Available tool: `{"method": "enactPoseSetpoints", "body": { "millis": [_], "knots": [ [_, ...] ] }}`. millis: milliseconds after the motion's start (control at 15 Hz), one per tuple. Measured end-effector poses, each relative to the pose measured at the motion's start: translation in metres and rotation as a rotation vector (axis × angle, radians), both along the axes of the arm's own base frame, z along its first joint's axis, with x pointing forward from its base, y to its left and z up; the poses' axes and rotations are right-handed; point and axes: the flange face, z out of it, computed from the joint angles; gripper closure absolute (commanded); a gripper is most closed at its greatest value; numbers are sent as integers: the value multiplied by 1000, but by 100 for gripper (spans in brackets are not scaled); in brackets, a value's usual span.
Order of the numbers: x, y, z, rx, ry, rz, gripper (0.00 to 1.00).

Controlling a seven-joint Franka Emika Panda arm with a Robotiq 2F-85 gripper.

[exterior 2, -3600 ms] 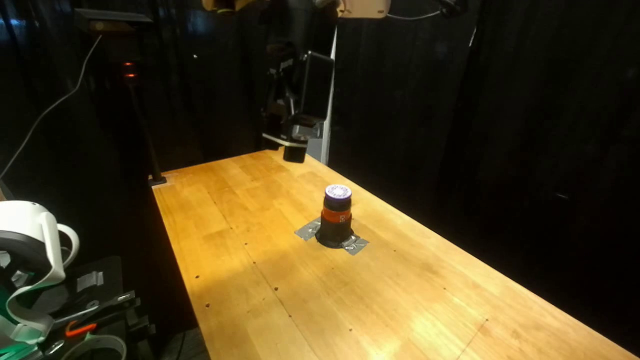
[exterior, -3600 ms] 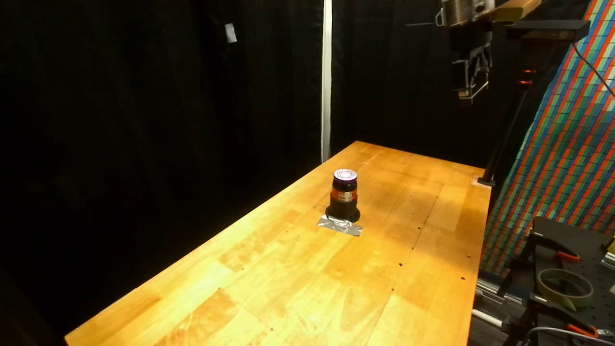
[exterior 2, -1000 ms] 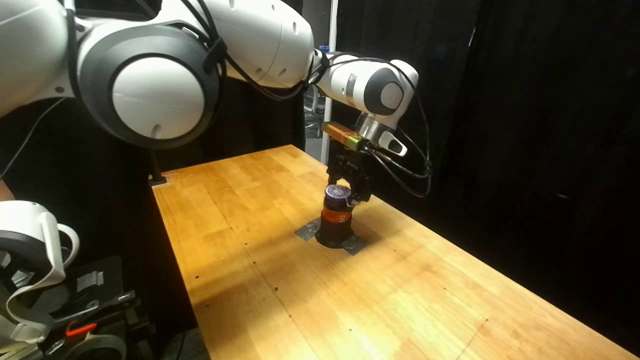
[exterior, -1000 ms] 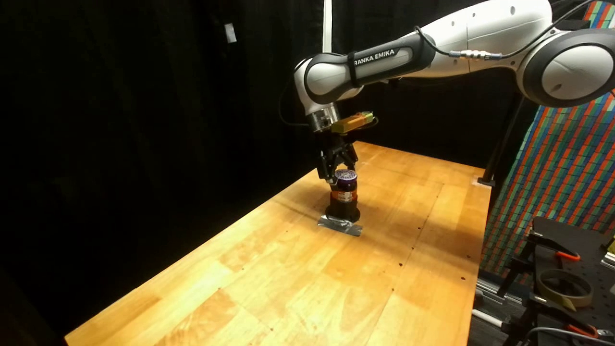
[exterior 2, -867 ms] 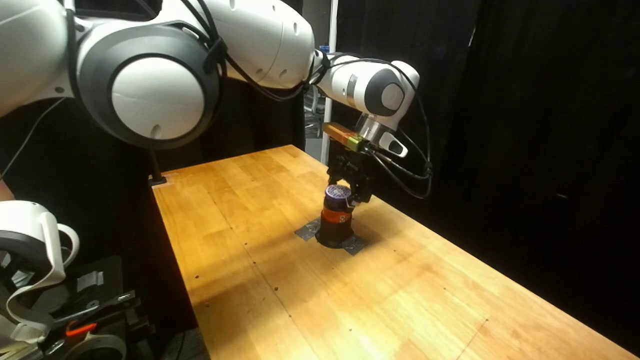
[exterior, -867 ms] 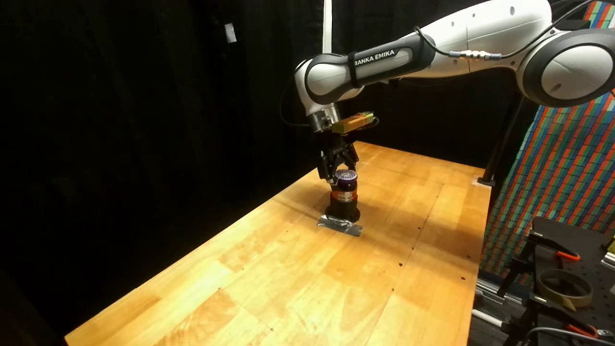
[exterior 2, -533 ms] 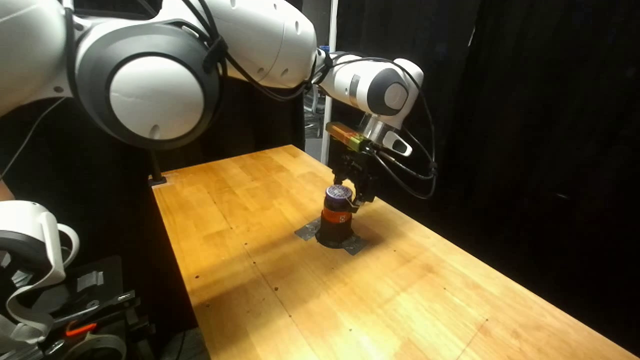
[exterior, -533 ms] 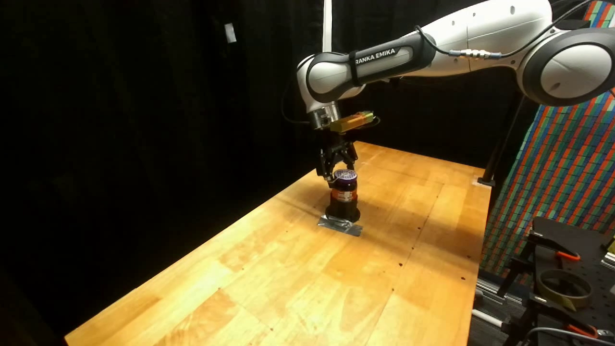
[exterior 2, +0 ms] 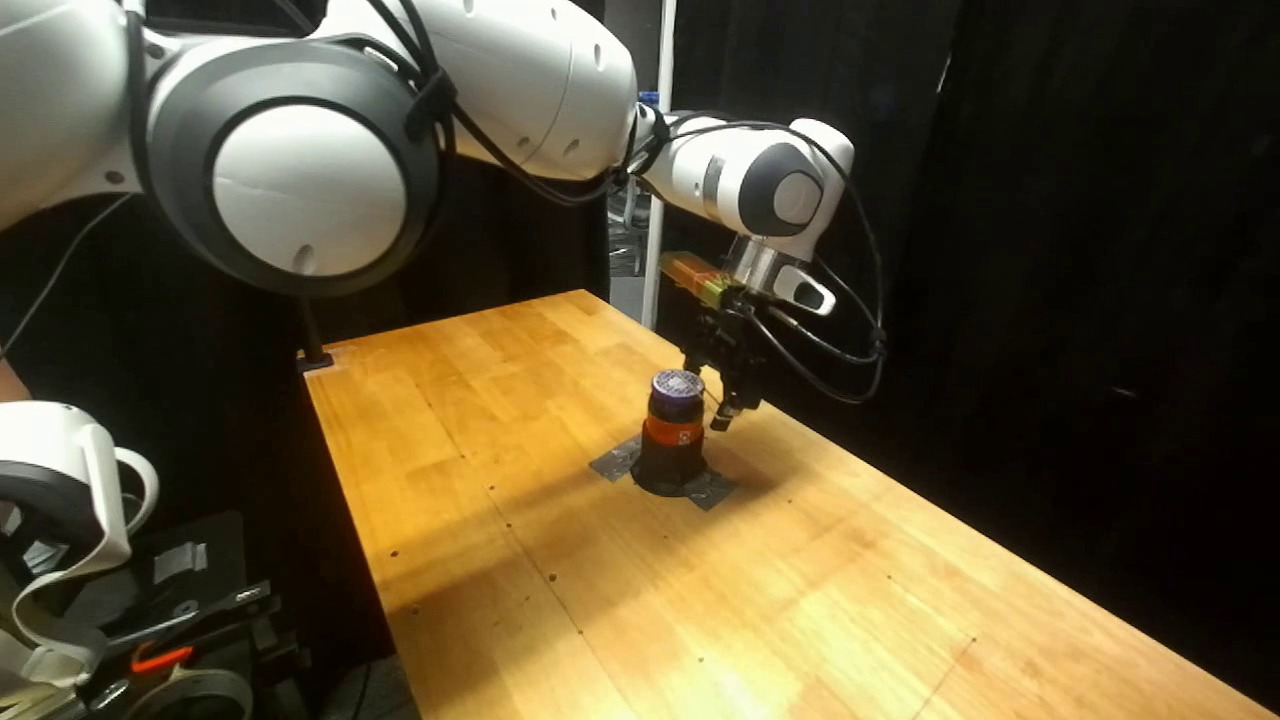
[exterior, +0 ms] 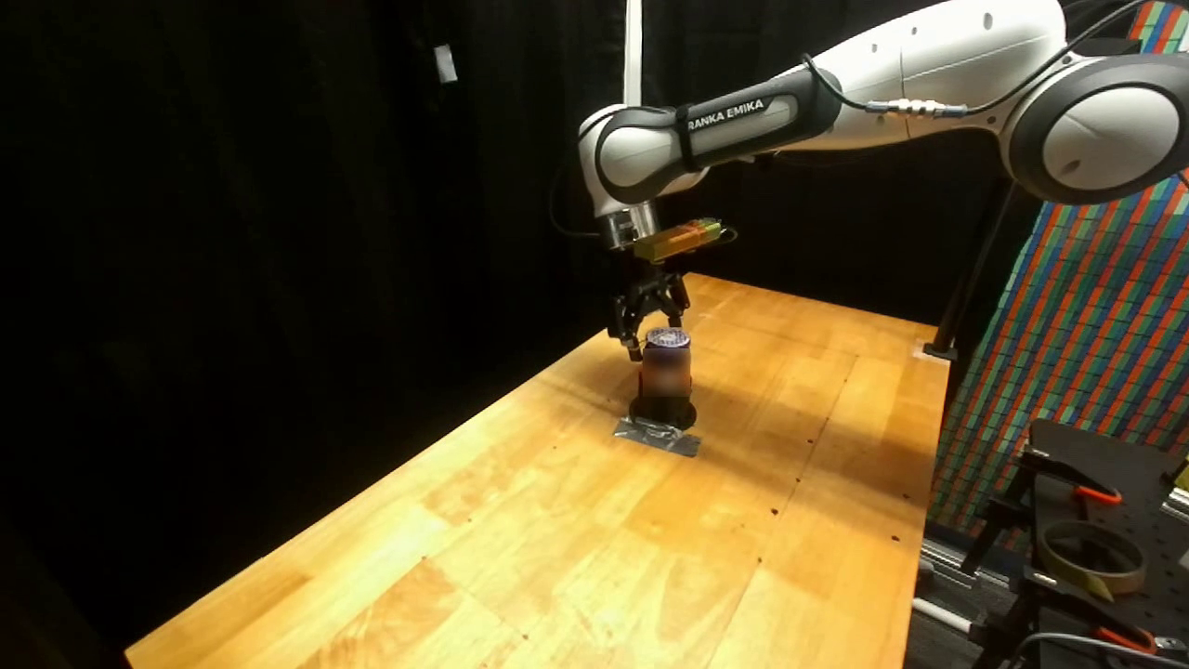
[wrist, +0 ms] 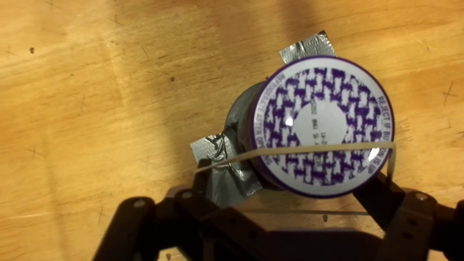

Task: Put the elastic around the bottle

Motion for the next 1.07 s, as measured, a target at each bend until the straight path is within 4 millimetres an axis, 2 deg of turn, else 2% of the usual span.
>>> {"method": "enactPoseSetpoints", "body": {
  "millis": [533, 1067],
  "knots": [
    [-23, 6, 15, 8, 65, 14, 0],
    [-51, 5, -5, 40, 6, -20, 0]
  ]
}}
